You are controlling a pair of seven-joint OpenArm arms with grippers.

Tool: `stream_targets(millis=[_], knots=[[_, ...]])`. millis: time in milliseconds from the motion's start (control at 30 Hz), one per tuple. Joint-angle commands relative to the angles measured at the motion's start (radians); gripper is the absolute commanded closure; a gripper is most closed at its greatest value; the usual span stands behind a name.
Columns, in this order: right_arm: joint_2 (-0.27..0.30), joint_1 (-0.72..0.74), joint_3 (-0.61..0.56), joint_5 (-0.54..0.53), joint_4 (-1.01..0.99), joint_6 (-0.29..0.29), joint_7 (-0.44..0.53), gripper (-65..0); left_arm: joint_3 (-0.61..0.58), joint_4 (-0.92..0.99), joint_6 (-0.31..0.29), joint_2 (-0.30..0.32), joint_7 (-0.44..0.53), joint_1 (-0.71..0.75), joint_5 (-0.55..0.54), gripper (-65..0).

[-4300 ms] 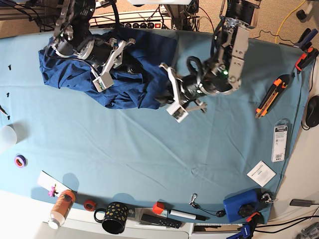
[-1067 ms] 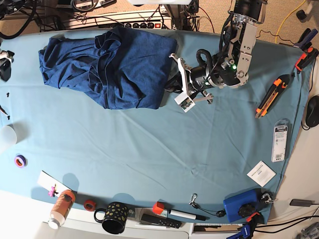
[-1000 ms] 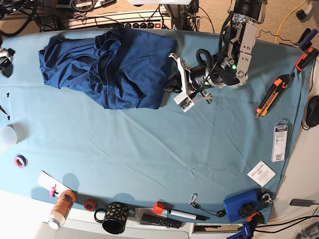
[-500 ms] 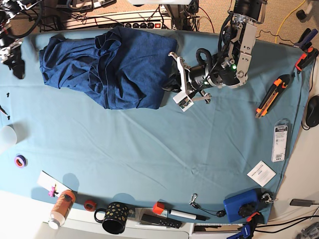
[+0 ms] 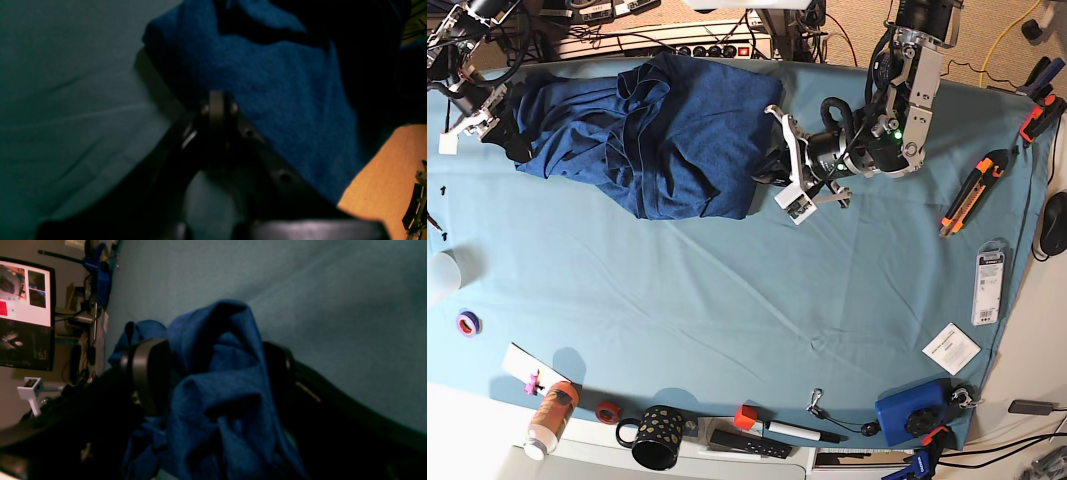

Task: Layout the t-shirt on the table in an organized manner, then fold the t-shirt properly

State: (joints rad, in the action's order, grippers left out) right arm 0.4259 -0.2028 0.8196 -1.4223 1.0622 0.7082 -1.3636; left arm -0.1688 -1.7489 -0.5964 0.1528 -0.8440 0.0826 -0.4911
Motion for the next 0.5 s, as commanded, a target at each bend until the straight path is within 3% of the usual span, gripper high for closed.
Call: stream_targets(millis=[0,133,300,467], knots=[[-0.002,-0.003,-0.007,0.031,0.003,-0.010,-0.033,-41.3,0.001,-0.015,-0.007,-0.003,0.022,-0.014,-0.019,0.0],[-0.002,-0.002,-0.007,-0.030,0.003,-0.010,-0.033,-38.9,0.001,-0.015,-0.007,-0.003,0.022,-0.014,-0.018,0.0],[-0.002,0.003,-0.007,-0.061,0.005,-0.010,-0.033,-12.0,0.001,-0.015,-0.006,-0.003,0.022,-0.013,-0.019,0.0],[-0.002,0.006,-0.007,-0.061,0.021,-0.010,-0.033,-4.6,0.001,-0.015,-0.006,-0.003,0.010,-0.013,-0.018,0.0]])
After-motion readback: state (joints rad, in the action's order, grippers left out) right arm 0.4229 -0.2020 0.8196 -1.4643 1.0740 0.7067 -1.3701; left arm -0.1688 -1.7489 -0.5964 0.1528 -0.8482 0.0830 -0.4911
